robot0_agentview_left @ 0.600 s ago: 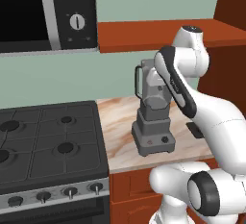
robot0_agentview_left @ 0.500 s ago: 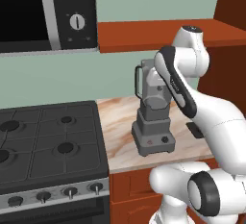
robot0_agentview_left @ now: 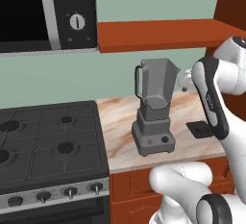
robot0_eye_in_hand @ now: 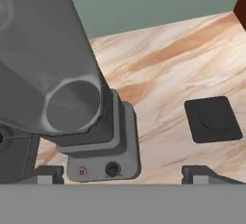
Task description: Close the lid blender by securely placing the lid on top.
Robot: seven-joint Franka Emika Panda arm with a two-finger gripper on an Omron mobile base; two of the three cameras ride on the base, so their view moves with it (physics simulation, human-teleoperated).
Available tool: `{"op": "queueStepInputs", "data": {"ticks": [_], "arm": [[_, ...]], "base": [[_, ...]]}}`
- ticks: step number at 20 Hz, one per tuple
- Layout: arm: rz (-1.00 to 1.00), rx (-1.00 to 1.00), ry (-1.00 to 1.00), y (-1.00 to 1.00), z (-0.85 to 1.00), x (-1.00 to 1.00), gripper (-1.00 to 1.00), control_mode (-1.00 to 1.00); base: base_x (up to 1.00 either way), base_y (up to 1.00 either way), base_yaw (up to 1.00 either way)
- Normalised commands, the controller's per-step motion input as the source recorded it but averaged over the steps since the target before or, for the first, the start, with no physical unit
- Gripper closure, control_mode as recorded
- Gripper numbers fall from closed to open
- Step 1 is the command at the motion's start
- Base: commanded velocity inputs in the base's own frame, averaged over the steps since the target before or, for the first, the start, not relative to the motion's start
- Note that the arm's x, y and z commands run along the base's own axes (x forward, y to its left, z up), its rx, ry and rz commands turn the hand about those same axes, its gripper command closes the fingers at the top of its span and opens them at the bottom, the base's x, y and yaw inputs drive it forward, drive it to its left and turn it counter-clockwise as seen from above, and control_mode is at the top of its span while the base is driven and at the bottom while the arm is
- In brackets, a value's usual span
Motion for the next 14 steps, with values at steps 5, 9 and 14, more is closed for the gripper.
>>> {"op": "queueStepInputs", "data": {"ticks": [5,9,14], "arm": [[-0.21,0.03,0.1,-1.0,-0.06,0.28,-1.0,-1.0],[-0.13,0.0,0.24,-1.0,-0.23,0.41,-1.0,-1.0],[-0.07,-0.01,0.14,-0.66,-0.47,0.04,-1.0,-1.0]], "base": [[0.0,0.0,0.0],[0.0,0.0,0.0],[0.0,0.0,0.0]]}}
